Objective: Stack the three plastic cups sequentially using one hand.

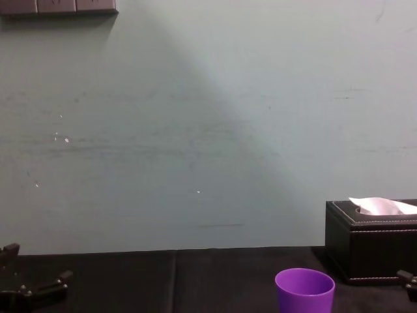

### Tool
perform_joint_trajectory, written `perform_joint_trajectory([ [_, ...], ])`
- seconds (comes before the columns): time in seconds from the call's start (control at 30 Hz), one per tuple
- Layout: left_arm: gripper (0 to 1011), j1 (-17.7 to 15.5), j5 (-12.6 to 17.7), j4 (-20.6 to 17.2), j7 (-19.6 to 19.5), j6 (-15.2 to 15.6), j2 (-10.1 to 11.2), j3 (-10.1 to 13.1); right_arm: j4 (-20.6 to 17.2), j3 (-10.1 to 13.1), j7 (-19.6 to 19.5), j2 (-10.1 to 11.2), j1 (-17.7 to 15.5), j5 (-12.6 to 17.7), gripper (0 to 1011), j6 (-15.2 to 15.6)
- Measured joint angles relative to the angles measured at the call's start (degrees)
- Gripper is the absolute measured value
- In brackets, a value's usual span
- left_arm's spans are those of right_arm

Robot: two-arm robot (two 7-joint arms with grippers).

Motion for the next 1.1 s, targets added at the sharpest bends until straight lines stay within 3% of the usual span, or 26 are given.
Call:
perform_joint_trajectory([
  [1.1,1012,0.0,0.0,0.0,0.0,0.0,0.0,0.0,0.0,0.0,0.0,0.0,0.0,0.0,1002,0.0],
])
